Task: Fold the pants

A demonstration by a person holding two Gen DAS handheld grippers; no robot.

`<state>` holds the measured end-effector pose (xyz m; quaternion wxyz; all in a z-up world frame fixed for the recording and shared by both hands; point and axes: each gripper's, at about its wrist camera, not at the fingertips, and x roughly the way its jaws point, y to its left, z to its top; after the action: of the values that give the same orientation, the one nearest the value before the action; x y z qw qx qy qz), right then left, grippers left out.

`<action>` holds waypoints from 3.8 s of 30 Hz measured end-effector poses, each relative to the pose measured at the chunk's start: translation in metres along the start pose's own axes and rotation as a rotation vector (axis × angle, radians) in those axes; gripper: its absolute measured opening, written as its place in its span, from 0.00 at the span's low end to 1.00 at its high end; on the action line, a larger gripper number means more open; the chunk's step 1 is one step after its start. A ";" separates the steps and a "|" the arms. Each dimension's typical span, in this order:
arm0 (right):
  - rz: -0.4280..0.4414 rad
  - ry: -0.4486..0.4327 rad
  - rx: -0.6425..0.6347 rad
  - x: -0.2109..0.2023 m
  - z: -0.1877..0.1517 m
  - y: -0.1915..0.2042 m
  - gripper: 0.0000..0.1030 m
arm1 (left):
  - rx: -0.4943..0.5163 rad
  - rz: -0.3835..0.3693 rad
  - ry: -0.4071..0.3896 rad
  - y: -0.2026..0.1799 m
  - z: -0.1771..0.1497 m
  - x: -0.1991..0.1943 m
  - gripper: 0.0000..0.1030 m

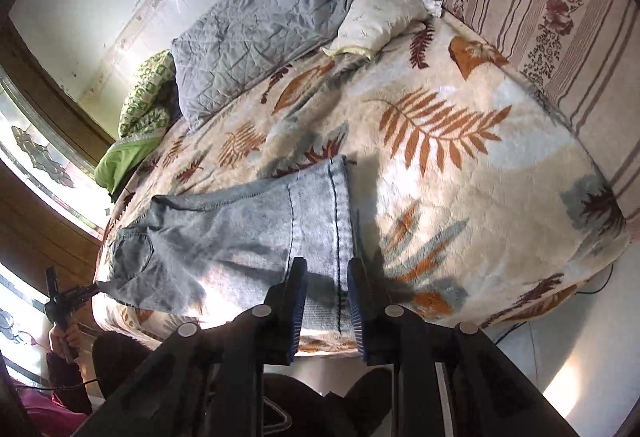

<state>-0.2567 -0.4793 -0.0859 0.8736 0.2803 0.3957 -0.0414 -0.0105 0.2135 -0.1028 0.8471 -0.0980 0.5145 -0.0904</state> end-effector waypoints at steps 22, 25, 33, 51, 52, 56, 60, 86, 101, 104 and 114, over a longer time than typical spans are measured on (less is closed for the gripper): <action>-0.398 -0.013 -0.219 0.111 0.072 0.069 0.14 | 0.095 0.146 -0.305 -0.065 0.030 -0.062 0.59; -0.388 -0.044 -0.178 0.104 0.085 0.068 0.14 | 0.214 0.110 -0.353 -0.109 0.033 -0.051 0.63; -0.432 0.033 0.002 0.160 0.079 0.024 0.17 | 0.241 0.227 -0.080 -0.127 0.027 0.065 0.65; 0.093 0.211 -0.333 0.260 0.030 0.301 0.18 | 0.190 0.262 -0.102 -0.112 0.026 0.079 0.78; 0.107 0.231 -0.340 0.269 0.022 0.311 0.18 | 0.195 0.266 -0.105 -0.112 0.025 0.079 0.78; 0.043 0.277 -0.403 0.302 0.000 0.337 0.18 | 0.195 0.272 -0.107 -0.113 0.026 0.080 0.79; -0.009 0.238 -0.428 0.312 0.004 0.345 0.19 | 0.199 0.279 -0.118 -0.115 0.026 0.080 0.79; -0.009 0.206 -0.455 0.256 -0.016 0.330 0.18 | 0.262 0.253 -0.334 -0.140 0.020 0.039 0.79; -0.052 0.244 -0.545 0.269 -0.037 0.345 0.19 | 0.264 0.262 -0.363 -0.139 0.019 0.033 0.79; -0.046 0.260 -0.556 0.265 -0.040 0.342 0.19 | 0.273 0.253 -0.349 -0.142 0.018 0.036 0.79; 0.001 0.311 -0.554 0.246 -0.050 0.325 0.19 | 0.342 0.203 -0.297 -0.165 0.008 0.044 0.79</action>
<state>-0.0261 -0.1440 -0.1394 0.8457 0.0348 0.5207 0.1116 0.0077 0.0434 -0.0942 0.9224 0.0869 0.3686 -0.0755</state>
